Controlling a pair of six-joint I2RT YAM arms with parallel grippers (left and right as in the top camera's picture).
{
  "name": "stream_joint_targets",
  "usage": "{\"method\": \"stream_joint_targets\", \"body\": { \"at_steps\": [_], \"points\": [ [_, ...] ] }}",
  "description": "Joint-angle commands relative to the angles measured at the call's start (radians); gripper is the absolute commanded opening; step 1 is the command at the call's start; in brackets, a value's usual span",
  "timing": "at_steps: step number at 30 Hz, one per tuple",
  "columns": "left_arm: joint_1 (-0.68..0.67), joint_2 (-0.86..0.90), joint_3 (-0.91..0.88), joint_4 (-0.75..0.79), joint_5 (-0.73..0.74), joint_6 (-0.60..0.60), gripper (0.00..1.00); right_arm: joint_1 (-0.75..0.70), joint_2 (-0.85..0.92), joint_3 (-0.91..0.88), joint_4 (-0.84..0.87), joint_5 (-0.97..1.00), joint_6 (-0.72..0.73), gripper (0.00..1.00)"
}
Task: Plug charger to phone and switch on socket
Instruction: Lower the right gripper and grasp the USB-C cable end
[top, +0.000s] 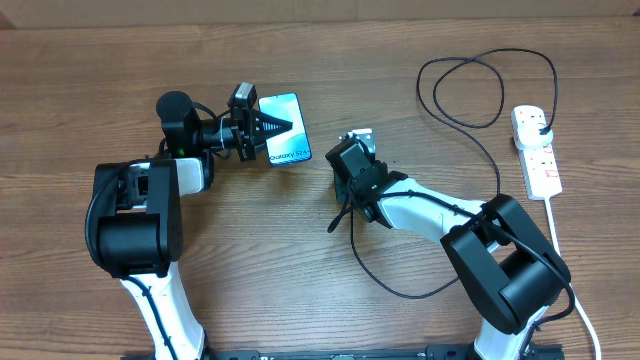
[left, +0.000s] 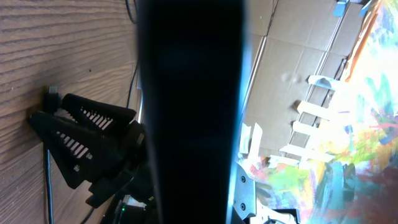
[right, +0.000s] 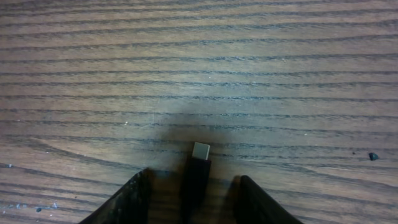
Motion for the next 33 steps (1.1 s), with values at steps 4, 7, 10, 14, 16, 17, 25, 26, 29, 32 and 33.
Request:
{"method": "stream_joint_targets", "body": {
  "at_steps": [4, 7, 10, 14, 16, 17, 25, 26, 29, 32, 33],
  "points": [
    [0.007, -0.004, 0.019, 0.01, 0.005, 0.016, 0.05, 0.001, 0.02, 0.004, -0.031, 0.014, 0.004, 0.36],
    [0.007, -0.004, 0.019, 0.01, 0.005, 0.016, 0.04, 0.001, 0.02, 0.004, -0.039, 0.014, 0.032, 0.31],
    [0.007, -0.004, 0.019, 0.01, 0.005, 0.016, 0.05, 0.001, 0.02, 0.004, -0.043, 0.013, 0.049, 0.26],
    [0.007, -0.004, 0.019, 0.01, 0.005, 0.016, 0.04, 0.001, 0.02, 0.005, -0.058, 0.013, 0.052, 0.2],
    [0.007, -0.004, 0.019, 0.01, 0.005, 0.016, 0.05, 0.001, 0.02, 0.005, -0.06, 0.013, 0.051, 0.17],
    [0.007, -0.004, 0.019, 0.01, 0.005, 0.016, 0.04, 0.001, 0.02, 0.005, -0.06, 0.013, 0.052, 0.15],
    [0.007, -0.004, 0.019, 0.01, 0.005, 0.016, 0.04, -0.002, 0.02, 0.005, -0.066, 0.002, 0.052, 0.04],
    [0.007, -0.004, 0.019, 0.01, 0.005, 0.016, 0.05, -0.002, 0.02, 0.006, -0.07, -0.01, 0.052, 0.04],
    [0.007, -0.004, 0.019, 0.01, 0.005, 0.016, 0.04, -0.002, 0.019, 0.018, -0.095, -0.042, 0.052, 0.04],
    [0.007, -0.004, 0.019, 0.01, 0.005, 0.016, 0.05, -0.002, -0.003, 0.043, -0.15, -0.081, 0.052, 0.04],
    [0.007, -0.004, 0.019, 0.01, 0.005, 0.016, 0.05, -0.002, -0.015, 0.049, -0.165, -0.092, 0.051, 0.04]
  ]
}}
